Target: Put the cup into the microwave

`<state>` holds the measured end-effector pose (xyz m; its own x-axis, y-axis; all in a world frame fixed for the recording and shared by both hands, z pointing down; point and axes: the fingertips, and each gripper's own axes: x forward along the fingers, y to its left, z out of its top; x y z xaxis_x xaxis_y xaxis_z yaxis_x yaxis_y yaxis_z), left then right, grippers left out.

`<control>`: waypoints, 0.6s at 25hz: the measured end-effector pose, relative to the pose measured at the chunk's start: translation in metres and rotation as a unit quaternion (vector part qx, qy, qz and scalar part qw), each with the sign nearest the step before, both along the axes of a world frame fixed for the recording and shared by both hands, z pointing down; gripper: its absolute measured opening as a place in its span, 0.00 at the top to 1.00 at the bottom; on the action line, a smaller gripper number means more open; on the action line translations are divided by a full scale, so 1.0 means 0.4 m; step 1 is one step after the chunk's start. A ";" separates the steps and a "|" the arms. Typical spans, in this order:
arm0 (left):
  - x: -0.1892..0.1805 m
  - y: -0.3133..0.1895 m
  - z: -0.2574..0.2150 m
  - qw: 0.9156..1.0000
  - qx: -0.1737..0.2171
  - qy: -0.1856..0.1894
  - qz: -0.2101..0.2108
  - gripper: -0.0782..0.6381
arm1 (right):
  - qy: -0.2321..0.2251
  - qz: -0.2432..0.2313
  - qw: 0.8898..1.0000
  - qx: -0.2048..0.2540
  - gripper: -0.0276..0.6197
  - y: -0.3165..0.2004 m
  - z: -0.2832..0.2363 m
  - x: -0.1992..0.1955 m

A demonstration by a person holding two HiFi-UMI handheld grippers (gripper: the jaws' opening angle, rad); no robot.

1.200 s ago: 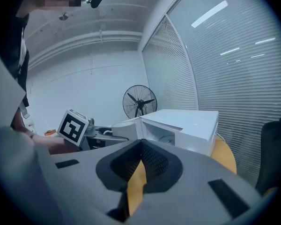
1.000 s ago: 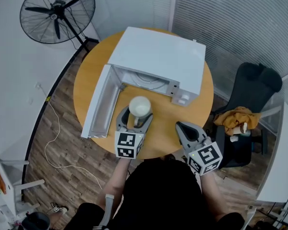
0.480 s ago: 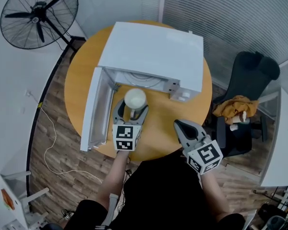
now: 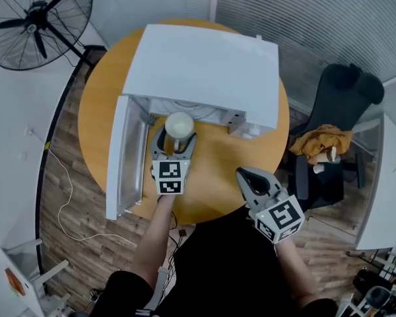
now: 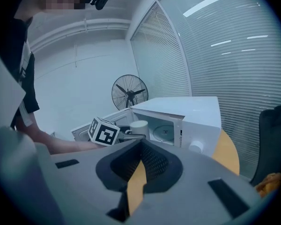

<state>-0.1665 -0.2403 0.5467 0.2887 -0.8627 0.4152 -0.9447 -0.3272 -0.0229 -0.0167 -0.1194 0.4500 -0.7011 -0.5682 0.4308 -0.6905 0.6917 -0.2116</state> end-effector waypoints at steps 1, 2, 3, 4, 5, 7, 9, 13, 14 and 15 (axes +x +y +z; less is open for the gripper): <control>0.000 -0.010 0.010 1.000 0.000 -0.003 0.001 0.36 | 0.001 0.001 1.000 -0.004 0.94 -0.001 0.004 0.000; 0.000 -0.021 0.020 1.000 0.001 -0.006 0.002 0.36 | 0.001 0.002 1.000 -0.008 0.94 -0.003 0.008 -0.001; 0.000 -0.034 0.030 1.000 0.002 -0.008 0.004 0.36 | 0.001 0.003 1.000 -0.010 0.94 -0.006 0.012 -0.003; 0.000 -0.047 0.040 1.000 0.002 -0.010 0.004 0.36 | 0.002 0.003 1.000 -0.013 0.94 -0.009 0.015 -0.004; 0.000 -0.059 0.052 1.000 0.002 -0.010 0.004 0.36 | 0.003 0.003 1.000 -0.015 0.94 -0.012 0.019 -0.006; -0.003 -0.082 0.075 1.000 0.000 -0.009 0.003 0.36 | 0.006 0.004 1.000 -0.018 0.94 -0.018 0.025 -0.008; -0.006 -0.103 0.097 1.000 -0.002 -0.012 0.002 0.36 | 0.007 0.006 1.000 -0.021 0.94 -0.024 0.028 -0.010; -0.014 -0.144 0.123 1.000 -0.003 -0.017 0.000 0.36 | 0.007 0.011 0.999 -0.030 0.94 -0.035 0.035 -0.012; -0.015 -0.153 0.128 1.000 -0.004 -0.017 -0.001 0.36 | 0.007 0.013 0.999 -0.033 0.94 -0.037 0.038 -0.011; -0.015 -0.163 0.132 1.000 -0.005 -0.018 -0.002 0.36 | 0.007 0.015 0.999 -0.035 0.94 -0.039 0.040 -0.010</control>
